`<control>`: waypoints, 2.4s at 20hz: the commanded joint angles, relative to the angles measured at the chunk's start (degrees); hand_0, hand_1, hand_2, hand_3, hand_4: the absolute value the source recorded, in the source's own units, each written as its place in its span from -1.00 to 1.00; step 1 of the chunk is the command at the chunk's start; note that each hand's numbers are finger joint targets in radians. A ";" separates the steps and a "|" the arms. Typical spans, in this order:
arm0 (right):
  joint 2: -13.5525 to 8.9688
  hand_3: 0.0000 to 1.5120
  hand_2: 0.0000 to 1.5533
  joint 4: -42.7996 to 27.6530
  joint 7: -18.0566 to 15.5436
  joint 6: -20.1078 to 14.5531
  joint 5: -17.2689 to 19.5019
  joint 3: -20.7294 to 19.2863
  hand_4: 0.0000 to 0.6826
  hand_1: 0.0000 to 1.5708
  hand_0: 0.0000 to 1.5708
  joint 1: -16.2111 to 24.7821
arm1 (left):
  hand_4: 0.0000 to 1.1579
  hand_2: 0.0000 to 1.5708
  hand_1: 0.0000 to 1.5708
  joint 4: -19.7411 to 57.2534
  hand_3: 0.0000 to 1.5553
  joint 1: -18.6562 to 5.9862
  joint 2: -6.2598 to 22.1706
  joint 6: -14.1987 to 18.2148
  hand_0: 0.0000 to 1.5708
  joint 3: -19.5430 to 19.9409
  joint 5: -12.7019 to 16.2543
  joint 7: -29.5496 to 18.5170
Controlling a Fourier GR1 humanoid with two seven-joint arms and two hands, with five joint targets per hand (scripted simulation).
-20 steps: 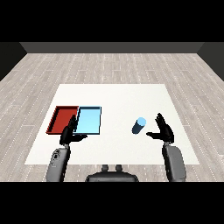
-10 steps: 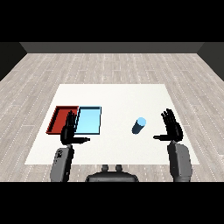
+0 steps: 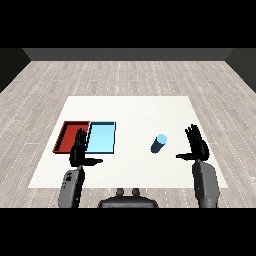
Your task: Pick the blue can and put it in the blue box
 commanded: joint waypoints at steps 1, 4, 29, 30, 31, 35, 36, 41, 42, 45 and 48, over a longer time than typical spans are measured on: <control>-0.31 -1.00 -1.00 6.77 -2.04 -0.02 1.66 -0.06 -1.00 -1.00 -1.00 -3.67 | -1.00 -1.00 -1.00 -3.00 -1.00 2.33 -1.33 3.01 -1.00 -3.41 -1.14 0.60; 1.35 -1.00 -1.00 3.51 3.26 -1.74 -1.48 0.39 -1.00 -1.00 -1.00 -4.33 | -1.00 -1.00 -1.00 0.00 -1.00 -0.40 0.70 -0.46 -1.00 0.39 0.98 -0.10; 4.72 -1.00 -1.00 17.78 0.67 -5.18 1.43 3.79 -1.00 -1.00 -1.00 -8.56 | -1.00 -1.00 -1.00 -4.19 -1.00 4.31 1.76 -2.60 -1.00 1.71 4.14 0.49; 1.77 -1.00 -1.00 21.58 0.66 -1.40 -0.88 1.56 -1.00 -1.00 -1.00 -10.42 | -1.00 -1.00 -1.00 -3.17 -1.00 1.81 -0.26 0.36 -1.00 -0.08 2.17 1.57; 3.99 -1.00 -1.00 16.14 1.09 -3.81 -0.06 3.23 -1.00 -1.00 -1.00 -6.49 | -1.00 -1.00 -1.00 3.04 -1.00 -0.80 -0.06 -0.54 -1.00 1.70 2.39 -3.83; 2.60 -1.00 -1.00 26.78 -2.95 -0.77 1.26 3.11 -1.00 -1.00 -1.00 -11.68 | -1.00 -1.00 -1.00 -2.19 -1.00 0.66 0.12 0.15 -1.00 0.43 2.37 1.00; 5.07 -1.00 -1.00 24.26 -3.26 -4.50 2.00 4.11 -1.00 -1.00 -1.00 -11.04 | -1.00 -1.00 -1.00 0.93 -1.00 -0.47 2.01 -1.67 -1.00 2.98 3.43 -1.42; 3.57 -1.00 -1.00 28.94 -4.59 -0.87 1.26 3.66 -1.00 -1.00 -1.00 -12.37 | -1.00 -1.00 -1.00 0.35 -1.00 -0.88 0.81 -0.08 -1.00 2.23 2.78 -1.00; 6.32 -1.00 -1.00 28.43 -5.50 -3.23 2.24 4.88 -1.00 -1.00 -1.00 -12.68 | -1.00 -1.00 -1.00 -1.93 -1.00 2.60 -0.05 0.91 -1.00 0.77 0.51 -2.65; 4.55 -1.00 -1.00 30.97 -5.73 -1.66 2.48 4.56 -1.00 -1.00 -1.00 -12.23 | -1.00 -1.00 -1.00 0.90 -1.00 -1.04 2.26 -2.44 -1.00 3.35 4.36 -1.12; 7.54 -1.00 -1.00 31.45 -7.74 -4.89 3.94 5.98 -1.00 -1.00 -1.00 -13.87 | -1.00 -1.00 -1.00 -1.05 -1.00 -1.52 0.73 0.83 -1.00 2.13 2.88 1.55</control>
